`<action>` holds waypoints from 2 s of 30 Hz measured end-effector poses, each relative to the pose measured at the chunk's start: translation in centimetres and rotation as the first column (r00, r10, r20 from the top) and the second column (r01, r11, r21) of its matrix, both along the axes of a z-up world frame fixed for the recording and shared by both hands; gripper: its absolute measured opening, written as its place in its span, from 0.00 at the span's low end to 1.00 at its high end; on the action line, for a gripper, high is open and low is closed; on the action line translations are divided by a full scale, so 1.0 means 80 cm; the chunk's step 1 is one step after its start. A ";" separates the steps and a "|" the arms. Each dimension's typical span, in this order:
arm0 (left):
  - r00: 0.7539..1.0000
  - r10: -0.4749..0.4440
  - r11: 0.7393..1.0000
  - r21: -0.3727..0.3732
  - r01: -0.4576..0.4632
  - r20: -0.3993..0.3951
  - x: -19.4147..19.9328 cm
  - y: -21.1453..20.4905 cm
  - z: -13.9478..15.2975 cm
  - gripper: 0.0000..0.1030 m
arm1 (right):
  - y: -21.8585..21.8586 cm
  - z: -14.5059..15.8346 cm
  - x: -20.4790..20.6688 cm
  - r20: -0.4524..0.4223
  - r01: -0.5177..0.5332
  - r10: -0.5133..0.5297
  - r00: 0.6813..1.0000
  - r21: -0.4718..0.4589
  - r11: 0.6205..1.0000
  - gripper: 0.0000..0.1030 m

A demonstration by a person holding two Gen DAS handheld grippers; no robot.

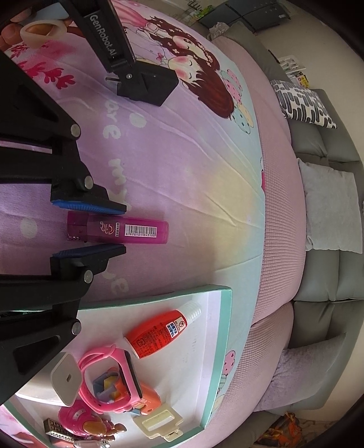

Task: Organize rigid objects
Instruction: 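Carry black charger with left tool while right tool carries lipstick toward tray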

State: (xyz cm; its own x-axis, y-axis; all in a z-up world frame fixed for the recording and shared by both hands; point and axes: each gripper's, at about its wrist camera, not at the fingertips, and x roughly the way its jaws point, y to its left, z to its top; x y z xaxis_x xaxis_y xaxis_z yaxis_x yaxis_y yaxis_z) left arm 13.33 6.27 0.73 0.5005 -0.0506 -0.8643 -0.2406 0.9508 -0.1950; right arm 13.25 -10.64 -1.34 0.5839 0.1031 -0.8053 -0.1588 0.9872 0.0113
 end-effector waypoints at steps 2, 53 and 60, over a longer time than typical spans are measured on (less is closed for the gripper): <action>1.000 0.006 1.000 0.004 -0.006 0.001 0.002 0.000 -0.002 0.29 | 0.002 -0.002 0.001 0.003 -0.001 0.001 1.000 -0.012 1.000 0.22; 0.974 -0.130 0.987 0.118 0.109 0.184 0.001 -0.090 0.099 0.29 | -0.088 0.091 -0.032 0.144 0.094 -0.126 0.981 0.212 0.973 0.21; 0.961 -0.190 0.978 0.130 0.166 0.200 0.001 -0.125 0.107 0.29 | -0.125 0.098 -0.038 0.149 0.153 -0.191 0.970 0.236 0.960 0.21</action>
State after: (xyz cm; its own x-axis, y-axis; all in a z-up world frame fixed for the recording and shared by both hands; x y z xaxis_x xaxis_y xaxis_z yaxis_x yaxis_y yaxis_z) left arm 13.39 -3.75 9.32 0.6633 -0.0651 -0.7455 -0.0306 0.9930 -0.1139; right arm 10.20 -20.63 6.54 0.7335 0.1531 -0.6623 -0.0051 0.9755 0.2198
